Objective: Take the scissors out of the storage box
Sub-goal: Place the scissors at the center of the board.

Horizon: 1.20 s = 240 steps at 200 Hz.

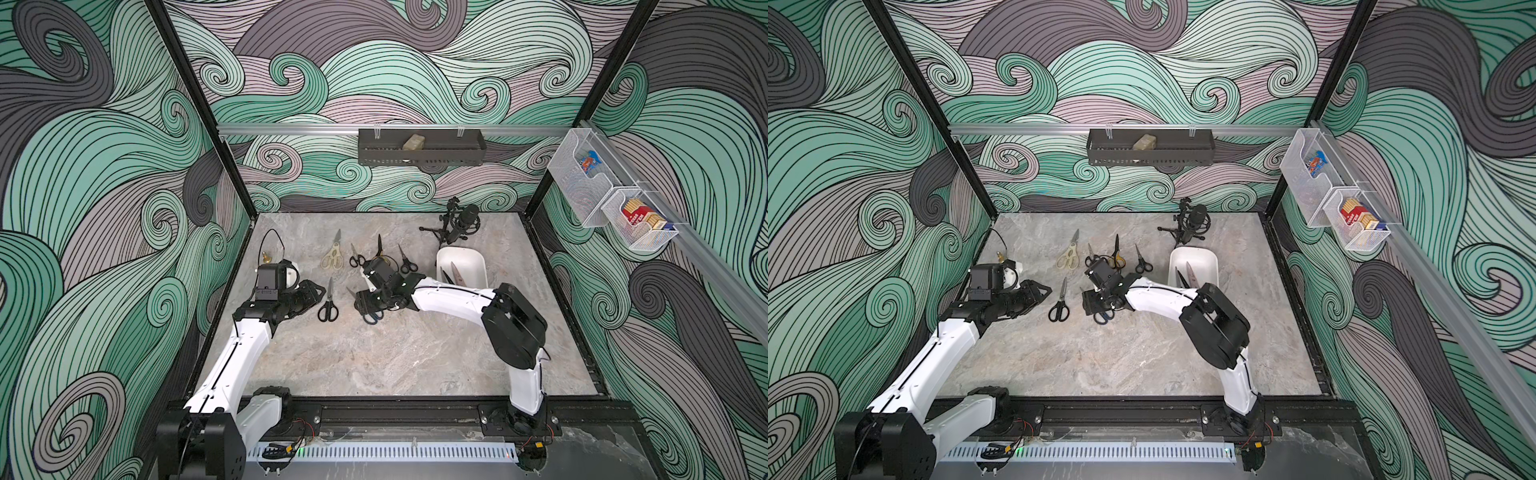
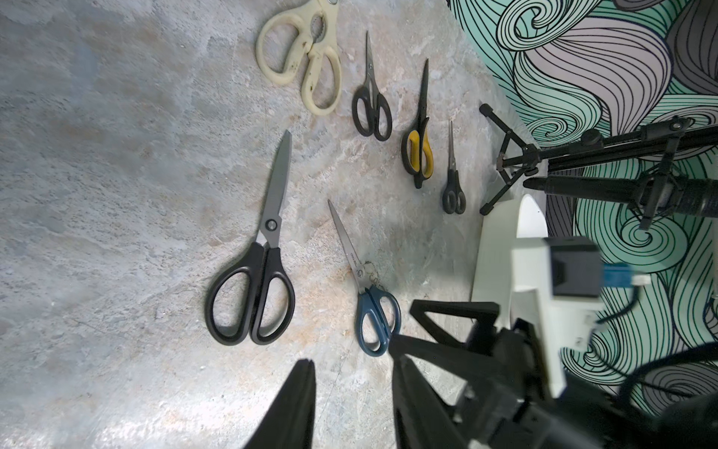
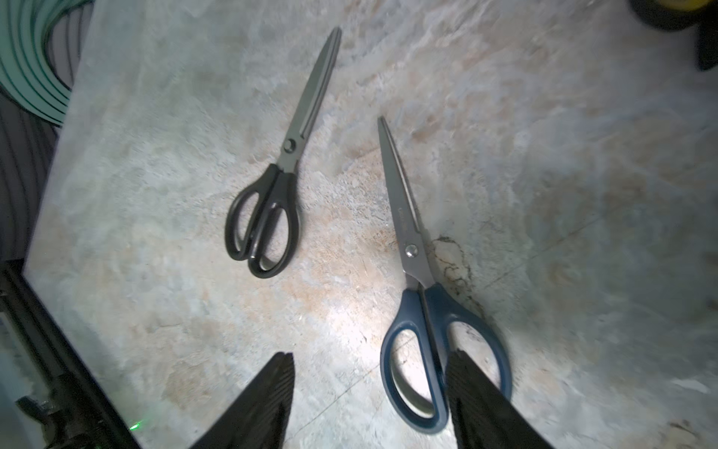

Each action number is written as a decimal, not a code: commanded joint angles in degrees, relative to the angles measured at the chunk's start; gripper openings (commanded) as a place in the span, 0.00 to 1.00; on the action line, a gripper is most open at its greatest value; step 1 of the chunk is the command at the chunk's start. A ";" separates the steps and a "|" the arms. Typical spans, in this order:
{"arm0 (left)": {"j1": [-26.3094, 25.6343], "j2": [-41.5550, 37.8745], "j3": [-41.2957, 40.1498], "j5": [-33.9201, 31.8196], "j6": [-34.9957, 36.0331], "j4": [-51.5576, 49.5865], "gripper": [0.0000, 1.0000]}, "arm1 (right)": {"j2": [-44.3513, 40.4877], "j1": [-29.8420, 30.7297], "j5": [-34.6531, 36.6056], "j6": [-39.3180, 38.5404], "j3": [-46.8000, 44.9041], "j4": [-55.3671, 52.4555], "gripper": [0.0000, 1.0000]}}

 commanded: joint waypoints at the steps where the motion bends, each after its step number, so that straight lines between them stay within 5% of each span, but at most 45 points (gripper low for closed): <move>1: 0.47 0.61 1.62 1.37 1.86 -1.34 0.37 | -2.43 -2.78 -2.33 -4.24 -1.56 -0.18 0.76; 64: 0.56 1.16 1.75 2.38 2.14 -1.41 0.37 | 0.69 -5.38 -12.68 -8.27 -2.58 -0.07 0.83; 240: 0.54 3.23 2.18 3.00 1.97 -0.83 0.37 | 1.42 -4.03 -18.62 -6.24 -10.40 6.65 0.83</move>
